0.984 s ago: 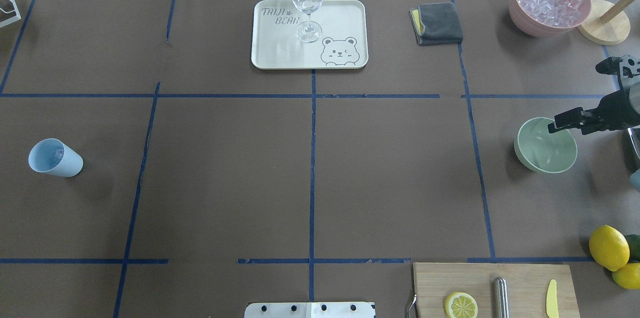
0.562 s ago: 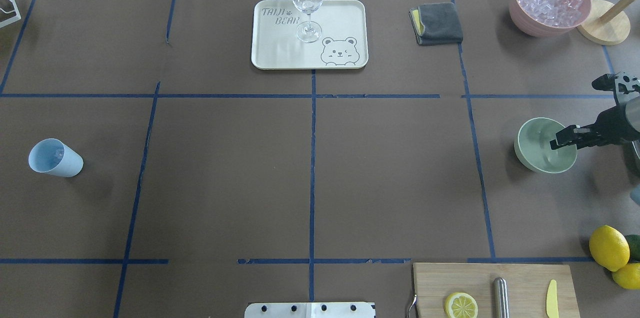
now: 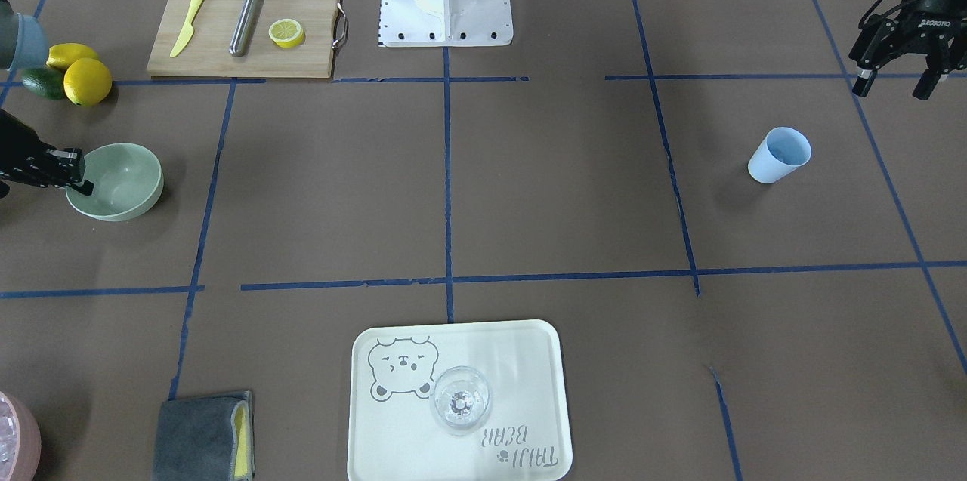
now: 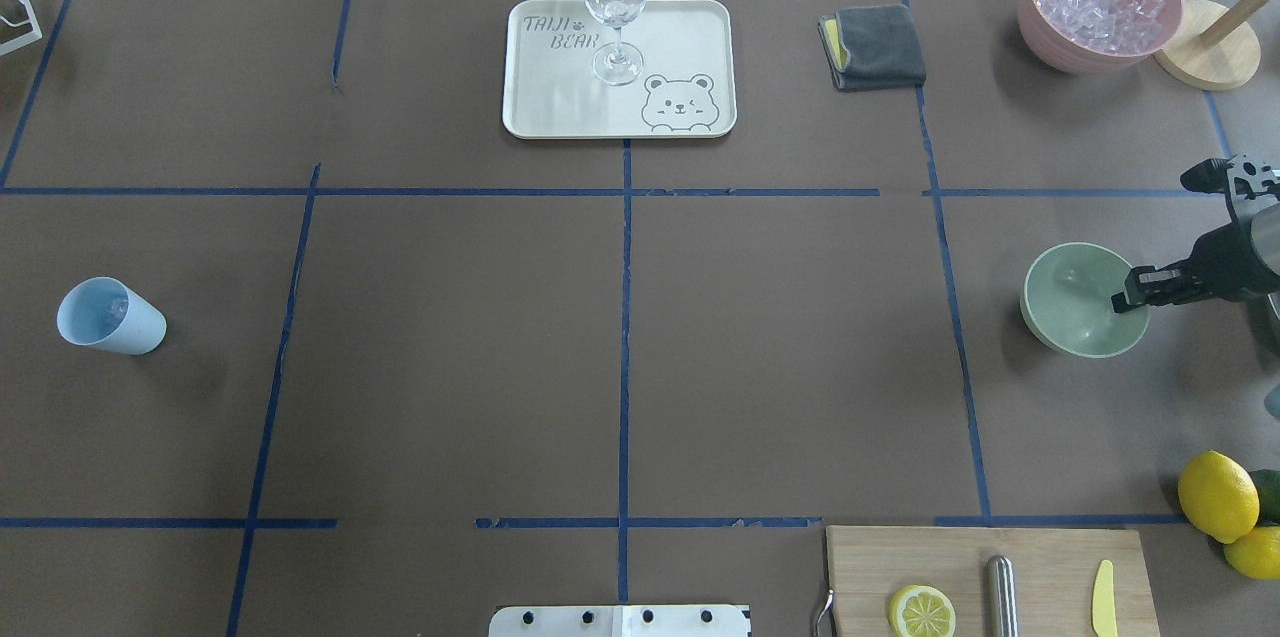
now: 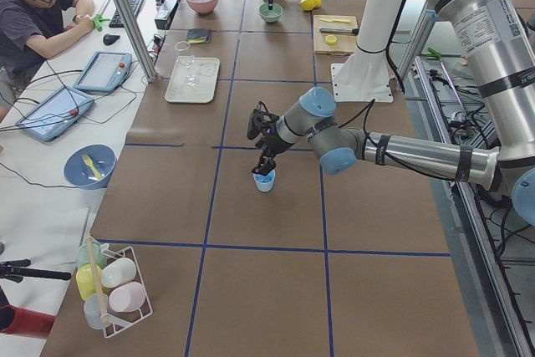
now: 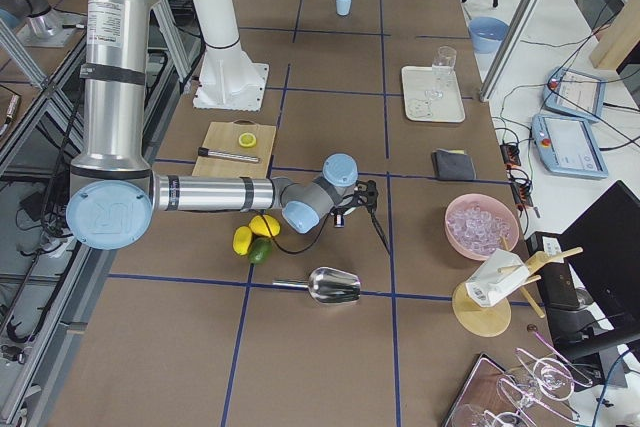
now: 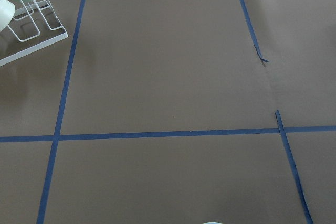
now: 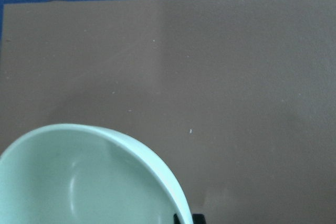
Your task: Pour ice into bowl
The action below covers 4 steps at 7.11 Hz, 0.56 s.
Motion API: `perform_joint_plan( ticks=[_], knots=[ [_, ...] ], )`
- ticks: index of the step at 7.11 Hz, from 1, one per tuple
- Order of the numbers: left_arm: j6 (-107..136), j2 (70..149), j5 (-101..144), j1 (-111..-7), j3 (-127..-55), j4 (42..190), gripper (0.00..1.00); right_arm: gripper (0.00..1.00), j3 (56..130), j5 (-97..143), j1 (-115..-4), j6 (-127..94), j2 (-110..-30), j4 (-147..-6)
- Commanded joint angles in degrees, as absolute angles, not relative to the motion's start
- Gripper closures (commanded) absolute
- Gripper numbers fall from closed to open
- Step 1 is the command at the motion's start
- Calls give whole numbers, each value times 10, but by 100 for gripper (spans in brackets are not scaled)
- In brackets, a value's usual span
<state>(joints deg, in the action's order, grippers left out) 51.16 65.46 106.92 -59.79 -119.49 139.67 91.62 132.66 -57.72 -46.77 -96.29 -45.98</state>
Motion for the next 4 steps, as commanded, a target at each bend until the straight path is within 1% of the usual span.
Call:
perform_joint_plan(
  ticks=[1, 3, 4],
  knots=[
    [560, 624, 1035, -554, -1194, 1440, 0, 100, 973, 1347, -577, -496, -979, -468],
    [627, 575, 986, -483, -1194, 1513, 0, 100, 1013, 1370, -575, -585, -961, -470],
    [658, 563, 947, -446, -1194, 1529, 0, 100, 1019, 1390, -575, -631, -935, -471]
  ],
)
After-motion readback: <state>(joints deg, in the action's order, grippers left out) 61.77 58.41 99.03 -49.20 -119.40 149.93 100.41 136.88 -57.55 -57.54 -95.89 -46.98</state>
